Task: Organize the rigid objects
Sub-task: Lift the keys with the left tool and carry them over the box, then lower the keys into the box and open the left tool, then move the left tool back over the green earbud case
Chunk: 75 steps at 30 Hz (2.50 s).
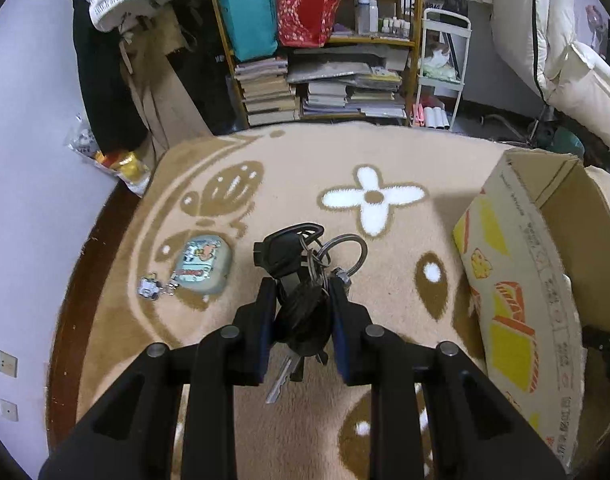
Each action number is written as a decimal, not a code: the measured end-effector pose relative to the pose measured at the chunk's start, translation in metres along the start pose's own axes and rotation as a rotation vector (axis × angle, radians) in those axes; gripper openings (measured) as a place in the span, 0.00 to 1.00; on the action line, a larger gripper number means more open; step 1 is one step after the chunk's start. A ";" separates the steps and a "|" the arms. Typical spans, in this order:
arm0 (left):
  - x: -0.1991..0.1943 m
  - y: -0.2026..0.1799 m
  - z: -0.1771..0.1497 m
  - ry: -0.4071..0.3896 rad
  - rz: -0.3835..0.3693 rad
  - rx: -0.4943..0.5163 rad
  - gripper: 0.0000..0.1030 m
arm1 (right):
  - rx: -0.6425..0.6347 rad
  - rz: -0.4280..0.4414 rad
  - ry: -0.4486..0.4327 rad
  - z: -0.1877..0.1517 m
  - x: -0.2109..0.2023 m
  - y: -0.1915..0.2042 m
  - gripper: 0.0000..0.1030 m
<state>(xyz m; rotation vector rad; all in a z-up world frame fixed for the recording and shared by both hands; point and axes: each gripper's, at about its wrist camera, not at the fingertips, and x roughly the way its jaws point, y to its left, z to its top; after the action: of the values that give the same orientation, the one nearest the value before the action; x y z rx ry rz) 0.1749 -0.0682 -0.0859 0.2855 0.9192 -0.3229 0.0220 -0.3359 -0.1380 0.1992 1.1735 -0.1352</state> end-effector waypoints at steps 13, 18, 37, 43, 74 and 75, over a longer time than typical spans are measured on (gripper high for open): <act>-0.074 -0.024 0.009 -0.129 -0.013 0.018 0.23 | 0.002 -0.005 -0.003 -0.002 0.000 0.002 0.11; -0.100 -0.047 0.012 -0.179 -0.048 0.060 0.23 | 0.002 -0.005 -0.003 -0.002 0.000 0.002 0.11; -0.139 -0.133 -0.018 -0.225 -0.178 0.188 0.23 | 0.000 -0.005 -0.003 -0.002 0.001 0.003 0.11; -0.117 -0.150 -0.030 -0.134 -0.214 0.196 0.23 | 0.000 -0.003 -0.003 -0.001 0.001 0.004 0.11; -0.071 -0.071 0.011 -0.062 0.017 0.080 0.97 | -0.005 -0.007 -0.001 -0.003 0.001 0.008 0.11; -0.066 -0.068 0.013 -0.046 0.001 0.089 0.97 | -0.004 -0.007 -0.001 -0.003 0.001 0.008 0.11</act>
<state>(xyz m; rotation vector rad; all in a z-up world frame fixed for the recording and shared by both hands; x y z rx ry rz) 0.1201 -0.1255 -0.0317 0.3594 0.8609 -0.3685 0.0215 -0.3279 -0.1397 0.1914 1.1738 -0.1392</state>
